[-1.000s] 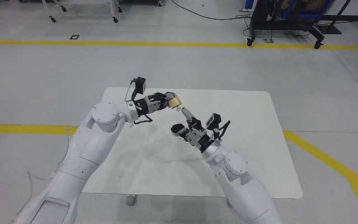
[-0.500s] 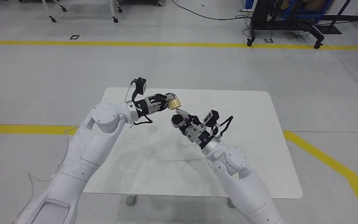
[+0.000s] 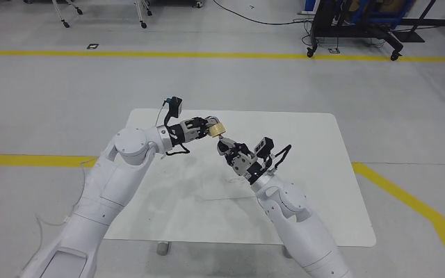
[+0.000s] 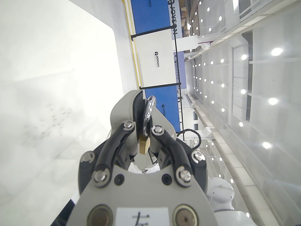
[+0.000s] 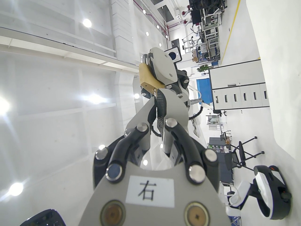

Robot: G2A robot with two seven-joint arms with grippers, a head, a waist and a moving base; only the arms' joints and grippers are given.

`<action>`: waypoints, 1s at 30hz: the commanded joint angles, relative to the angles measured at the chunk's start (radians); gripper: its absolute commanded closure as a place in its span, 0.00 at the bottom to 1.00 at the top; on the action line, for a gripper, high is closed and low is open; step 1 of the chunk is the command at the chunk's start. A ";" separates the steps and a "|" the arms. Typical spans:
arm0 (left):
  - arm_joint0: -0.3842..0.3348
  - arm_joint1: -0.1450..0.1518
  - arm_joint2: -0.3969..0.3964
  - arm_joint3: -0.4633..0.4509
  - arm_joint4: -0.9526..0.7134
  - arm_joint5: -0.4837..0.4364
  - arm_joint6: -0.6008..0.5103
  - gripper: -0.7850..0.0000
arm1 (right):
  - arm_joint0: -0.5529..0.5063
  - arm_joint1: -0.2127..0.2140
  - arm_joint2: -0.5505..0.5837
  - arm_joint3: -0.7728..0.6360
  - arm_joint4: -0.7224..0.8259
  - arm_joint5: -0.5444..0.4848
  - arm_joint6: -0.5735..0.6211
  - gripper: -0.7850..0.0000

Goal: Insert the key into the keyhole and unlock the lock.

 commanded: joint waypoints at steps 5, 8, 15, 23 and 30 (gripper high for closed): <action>0.000 -0.003 -0.003 -0.003 0.006 -0.017 -0.011 1.00 | 0.007 -0.005 0.013 0.025 0.162 0.039 0.071 1.00; 0.004 -0.004 -0.005 -0.010 0.001 -0.050 -0.034 1.00 | 0.017 -0.007 0.033 0.061 0.311 0.091 0.153 1.00; 0.016 -0.004 -0.019 -0.018 -0.002 -0.102 -0.044 1.00 | 0.047 -0.005 0.074 0.153 0.546 0.253 0.360 1.00; 0.026 -0.005 -0.039 -0.022 -0.004 -0.137 -0.033 1.00 | 0.093 -0.003 0.084 0.232 0.667 0.394 0.467 1.00; 0.031 -0.006 -0.049 -0.022 -0.001 -0.134 -0.024 1.00 | 0.098 0.003 0.082 0.218 0.551 0.316 0.428 1.00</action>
